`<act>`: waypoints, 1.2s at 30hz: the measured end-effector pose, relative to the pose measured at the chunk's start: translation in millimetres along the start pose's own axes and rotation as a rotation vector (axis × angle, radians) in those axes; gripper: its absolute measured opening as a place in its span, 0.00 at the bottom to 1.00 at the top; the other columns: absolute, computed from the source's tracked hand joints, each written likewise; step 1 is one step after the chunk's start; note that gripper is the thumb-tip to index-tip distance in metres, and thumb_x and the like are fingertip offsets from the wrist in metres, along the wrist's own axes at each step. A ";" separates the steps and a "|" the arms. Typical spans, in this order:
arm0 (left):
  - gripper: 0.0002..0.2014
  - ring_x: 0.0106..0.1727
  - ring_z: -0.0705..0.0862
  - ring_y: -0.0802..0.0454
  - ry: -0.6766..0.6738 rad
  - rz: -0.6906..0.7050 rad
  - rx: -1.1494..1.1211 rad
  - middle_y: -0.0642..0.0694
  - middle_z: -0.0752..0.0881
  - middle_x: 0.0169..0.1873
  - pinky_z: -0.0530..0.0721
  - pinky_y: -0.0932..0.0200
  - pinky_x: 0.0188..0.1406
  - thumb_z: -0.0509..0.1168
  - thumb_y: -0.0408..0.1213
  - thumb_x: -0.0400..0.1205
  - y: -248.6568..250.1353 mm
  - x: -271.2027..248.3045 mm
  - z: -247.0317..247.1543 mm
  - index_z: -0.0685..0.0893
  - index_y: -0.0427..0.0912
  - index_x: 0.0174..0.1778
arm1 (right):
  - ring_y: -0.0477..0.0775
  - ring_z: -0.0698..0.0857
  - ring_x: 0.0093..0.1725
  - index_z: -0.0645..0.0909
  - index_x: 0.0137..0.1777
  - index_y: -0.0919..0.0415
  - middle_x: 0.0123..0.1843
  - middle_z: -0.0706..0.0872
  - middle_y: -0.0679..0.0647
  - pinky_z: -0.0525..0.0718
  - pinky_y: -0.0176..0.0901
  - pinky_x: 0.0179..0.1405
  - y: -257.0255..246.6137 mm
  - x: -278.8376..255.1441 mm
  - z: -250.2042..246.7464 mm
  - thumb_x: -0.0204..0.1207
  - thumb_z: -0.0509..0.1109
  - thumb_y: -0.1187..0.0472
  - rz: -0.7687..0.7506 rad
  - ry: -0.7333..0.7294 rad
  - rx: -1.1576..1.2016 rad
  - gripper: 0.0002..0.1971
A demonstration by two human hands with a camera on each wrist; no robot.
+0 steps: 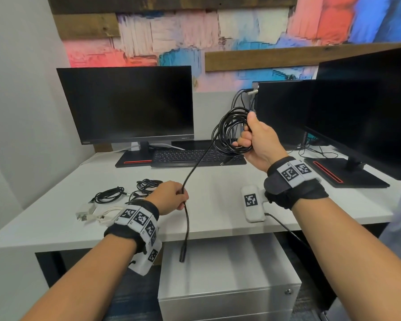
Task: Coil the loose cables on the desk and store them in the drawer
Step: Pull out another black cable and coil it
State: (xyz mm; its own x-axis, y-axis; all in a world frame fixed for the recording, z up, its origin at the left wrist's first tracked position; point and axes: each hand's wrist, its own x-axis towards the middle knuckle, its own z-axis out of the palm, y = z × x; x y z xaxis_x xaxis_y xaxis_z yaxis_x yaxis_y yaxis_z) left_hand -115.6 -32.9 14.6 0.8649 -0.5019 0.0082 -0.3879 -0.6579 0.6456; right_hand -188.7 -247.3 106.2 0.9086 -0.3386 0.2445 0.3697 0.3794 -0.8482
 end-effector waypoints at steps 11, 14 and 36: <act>0.04 0.33 0.88 0.50 0.054 -0.103 -0.345 0.40 0.87 0.31 0.87 0.49 0.56 0.63 0.27 0.81 -2.2 -0.3 -3.6 0.82 0.34 0.42 | 0.45 0.62 0.21 0.67 0.36 0.56 0.23 0.59 0.47 0.81 0.40 0.30 4.1 0.6 -4.0 0.86 0.55 0.48 0.040 -0.009 -0.068 0.18; 0.04 0.37 0.88 0.47 0.213 -0.135 -0.559 0.36 0.88 0.36 0.87 0.52 0.55 0.62 0.26 0.81 -1.0 1.2 -8.1 0.81 0.32 0.41 | 0.45 0.63 0.20 0.68 0.36 0.56 0.23 0.61 0.47 0.81 0.41 0.30 11.6 -0.5 -8.3 0.86 0.55 0.48 0.102 -0.031 -0.090 0.18; 0.02 0.23 0.88 0.55 0.477 -0.337 -1.328 0.38 0.85 0.36 0.87 0.63 0.38 0.61 0.21 0.81 26.6 3.3 -3.9 0.77 0.28 0.43 | 0.45 0.69 0.21 0.70 0.35 0.57 0.30 0.74 0.51 0.80 0.40 0.29 38.3 -10.2 -4.8 0.85 0.56 0.47 0.301 -0.207 -0.228 0.19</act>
State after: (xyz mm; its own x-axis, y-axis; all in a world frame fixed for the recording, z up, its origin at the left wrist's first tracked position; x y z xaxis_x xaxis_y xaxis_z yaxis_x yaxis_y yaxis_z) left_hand -121.8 -49.9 34.8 0.9780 -0.0258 -0.2068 0.1980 0.4237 0.8839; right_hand -184.7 -233.5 68.9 0.9978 -0.0528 0.0395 0.0505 0.2272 -0.9725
